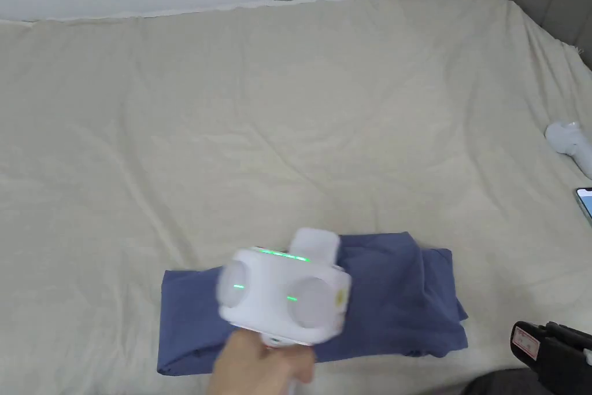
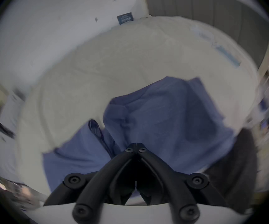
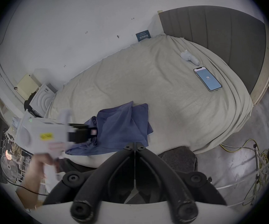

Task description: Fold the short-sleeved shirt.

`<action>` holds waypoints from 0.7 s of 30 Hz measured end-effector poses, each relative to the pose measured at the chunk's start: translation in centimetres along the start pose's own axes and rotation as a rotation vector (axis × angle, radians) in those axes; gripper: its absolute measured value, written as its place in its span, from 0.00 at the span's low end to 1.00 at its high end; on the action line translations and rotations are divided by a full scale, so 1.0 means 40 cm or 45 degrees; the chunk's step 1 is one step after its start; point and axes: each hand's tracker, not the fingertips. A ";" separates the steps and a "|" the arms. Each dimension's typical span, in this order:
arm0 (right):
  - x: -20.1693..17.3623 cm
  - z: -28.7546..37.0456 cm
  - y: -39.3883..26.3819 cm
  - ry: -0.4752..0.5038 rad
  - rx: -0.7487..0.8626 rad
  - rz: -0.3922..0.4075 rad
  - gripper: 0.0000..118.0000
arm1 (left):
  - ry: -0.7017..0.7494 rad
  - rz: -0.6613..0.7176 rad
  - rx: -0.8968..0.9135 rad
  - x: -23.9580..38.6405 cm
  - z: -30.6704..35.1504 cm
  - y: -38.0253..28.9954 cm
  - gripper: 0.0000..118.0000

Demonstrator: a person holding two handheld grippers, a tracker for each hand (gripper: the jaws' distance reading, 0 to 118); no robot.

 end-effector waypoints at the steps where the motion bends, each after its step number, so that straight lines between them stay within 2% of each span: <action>1: -0.006 -0.007 0.001 0.004 -0.002 0.000 0.00 | -0.052 0.076 -0.006 -0.072 0.031 -0.009 0.00; 7: -0.069 -0.060 0.007 0.052 0.018 0.078 0.00 | -0.071 0.444 0.103 -0.468 0.178 -0.098 0.00; 9: -0.092 -0.080 0.008 0.007 0.023 0.130 0.00 | -0.081 0.534 0.123 -0.559 0.187 -0.134 0.00; 17: -0.157 -0.124 0.010 -0.019 -0.049 0.200 0.00 | -0.307 0.688 0.108 -0.646 0.136 -0.200 0.00; 18: -0.162 -0.126 0.010 -0.023 -0.056 0.202 0.00 | -0.347 0.690 0.121 -0.645 0.133 -0.201 0.30; 19: -0.163 -0.126 0.010 -0.019 -0.058 0.202 0.00 | -0.375 0.686 0.098 -0.644 0.121 -0.196 0.75; 20: -0.167 -0.129 0.009 -0.014 -0.062 0.202 0.00 | -0.416 0.680 0.057 -0.636 0.099 -0.194 1.00; 21: -0.171 -0.132 0.010 -0.015 -0.072 0.202 0.00 | -0.428 0.660 0.097 -0.651 0.111 -0.196 0.94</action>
